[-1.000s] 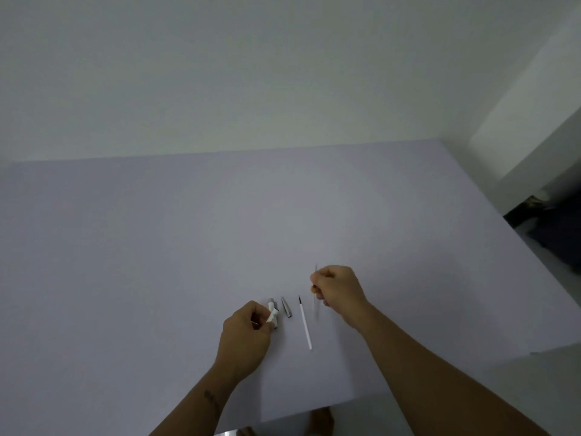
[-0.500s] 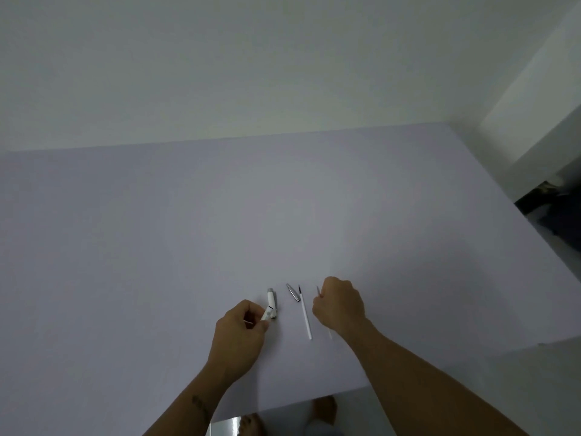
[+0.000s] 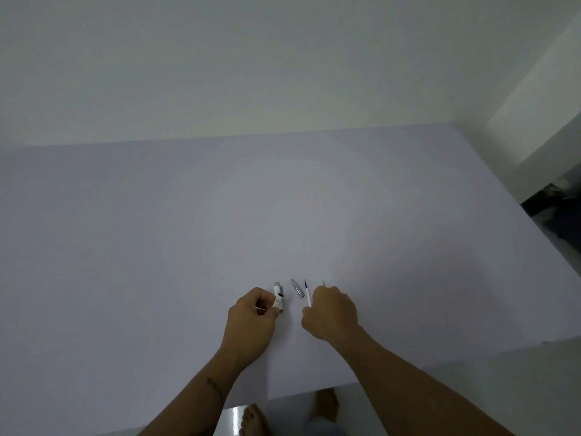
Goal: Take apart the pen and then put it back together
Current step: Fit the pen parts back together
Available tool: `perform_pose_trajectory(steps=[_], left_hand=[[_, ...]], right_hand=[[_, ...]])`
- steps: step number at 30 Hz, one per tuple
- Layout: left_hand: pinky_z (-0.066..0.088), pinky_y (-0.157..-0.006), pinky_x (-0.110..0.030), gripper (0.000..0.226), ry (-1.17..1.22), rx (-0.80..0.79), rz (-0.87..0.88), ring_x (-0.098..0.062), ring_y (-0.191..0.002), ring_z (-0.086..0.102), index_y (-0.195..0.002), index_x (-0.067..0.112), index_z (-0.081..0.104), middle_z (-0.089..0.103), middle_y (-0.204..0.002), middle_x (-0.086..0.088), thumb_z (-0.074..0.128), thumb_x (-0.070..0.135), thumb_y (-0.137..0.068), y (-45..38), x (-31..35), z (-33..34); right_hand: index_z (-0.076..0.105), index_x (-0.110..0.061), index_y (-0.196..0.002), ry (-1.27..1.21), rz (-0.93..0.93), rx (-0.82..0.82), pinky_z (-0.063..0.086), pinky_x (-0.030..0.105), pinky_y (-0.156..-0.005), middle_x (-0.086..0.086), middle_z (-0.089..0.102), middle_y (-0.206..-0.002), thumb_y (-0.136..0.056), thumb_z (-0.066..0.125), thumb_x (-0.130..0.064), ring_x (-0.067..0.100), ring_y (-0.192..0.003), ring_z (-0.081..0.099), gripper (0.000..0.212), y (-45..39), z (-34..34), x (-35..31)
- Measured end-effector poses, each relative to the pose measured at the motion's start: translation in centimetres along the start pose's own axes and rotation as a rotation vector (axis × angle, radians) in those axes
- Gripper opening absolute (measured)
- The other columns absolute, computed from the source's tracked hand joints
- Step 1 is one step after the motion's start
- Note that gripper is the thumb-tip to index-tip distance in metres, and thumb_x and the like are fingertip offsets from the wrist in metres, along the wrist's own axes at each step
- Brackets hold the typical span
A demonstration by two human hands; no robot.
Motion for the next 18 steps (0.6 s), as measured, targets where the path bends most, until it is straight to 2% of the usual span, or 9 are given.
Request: perform_pose_trajectory(steps=[2, 7, 10, 12, 15, 18], left_hand=[[0.041, -0.059, -0.015, 0.007, -0.009, 0.004, -0.002, -0.011, -0.07, 0.057, -0.089, 0.014, 0.066, 0.067, -0.084, 0.0, 0.062, 0.008, -0.089, 0.1, -0.1, -0.2], [0.042, -0.059, -0.016, 0.008, -0.012, 0.004, -0.001, -0.011, -0.069, 0.057, -0.086, 0.015, 0.065, 0.066, -0.08, 0.002, 0.062, 0.008, -0.089, 0.4, -0.6, -0.6], [0.044, -0.06, -0.018, 0.008, 0.003, -0.011, 0.0, -0.012, -0.069, 0.058, -0.085, 0.016, 0.065, 0.067, -0.08, 0.001, 0.062, 0.009, -0.088, 0.7, -0.8, -0.6], [0.045, -0.061, -0.018, 0.01, 0.003, -0.023, 0.009, -0.014, -0.073, 0.06, -0.085, 0.017, 0.065, 0.067, -0.082, 0.001, 0.062, 0.009, -0.088, 0.8, -0.9, -0.5], [0.047, -0.063, -0.019, 0.01, 0.001, -0.037, 0.009, -0.021, -0.079, 0.063, -0.085, 0.017, 0.065, 0.068, -0.085, -0.003, 0.061, 0.009, -0.088, 0.9, -1.1, -0.4], [0.046, -0.062, -0.018, 0.01, 0.004, -0.046, 0.013, -0.021, -0.079, 0.061, -0.087, 0.015, 0.066, 0.069, -0.087, -0.004, 0.06, 0.008, -0.089, 1.1, -1.1, -0.2]], right_hand=[[0.064, -0.011, -0.1, -0.006, 0.027, -0.002, 0.043, 0.026, -0.071, 0.008, 0.065, -0.108, -0.087, 0.06, -0.026, 0.027, -0.098, 0.066, 0.021, 0.1, 0.4, -0.1], [0.064, -0.01, -0.097, -0.031, 0.059, -0.019, 0.047, 0.027, -0.071, 0.009, 0.067, -0.104, -0.082, 0.059, -0.017, 0.028, -0.096, 0.067, 0.017, 0.6, 0.5, -0.7], [0.063, -0.009, -0.095, -0.075, 0.092, -0.001, 0.047, 0.027, -0.069, 0.009, 0.067, -0.101, -0.082, 0.055, -0.018, 0.029, -0.092, 0.066, 0.017, 1.0, -0.4, -0.6], [0.06, -0.01, -0.083, -0.198, 0.092, 0.05, 0.045, 0.028, -0.063, 0.009, 0.069, -0.09, -0.082, 0.055, -0.021, 0.027, -0.076, 0.062, 0.012, 1.1, -1.7, -0.8], [0.059, -0.005, -0.069, -0.531, 0.016, 0.127, 0.052, 0.036, -0.061, 0.008, 0.067, -0.066, -0.082, 0.06, -0.02, 0.023, -0.06, 0.059, 0.02, 1.3, -3.8, -2.1], [0.064, -0.007, -0.068, -0.698, -0.057, 0.14, 0.057, 0.04, -0.062, 0.011, 0.071, -0.067, -0.082, 0.061, -0.019, 0.03, -0.065, 0.066, 0.019, 1.9, -5.4, -3.5]])
Point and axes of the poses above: each hand's wrist, its own y-axis away from the middle knuckle, its own z-axis out of the palm, x = y × z, the point moved 6 cm from there along -y, towards the middle knuckle
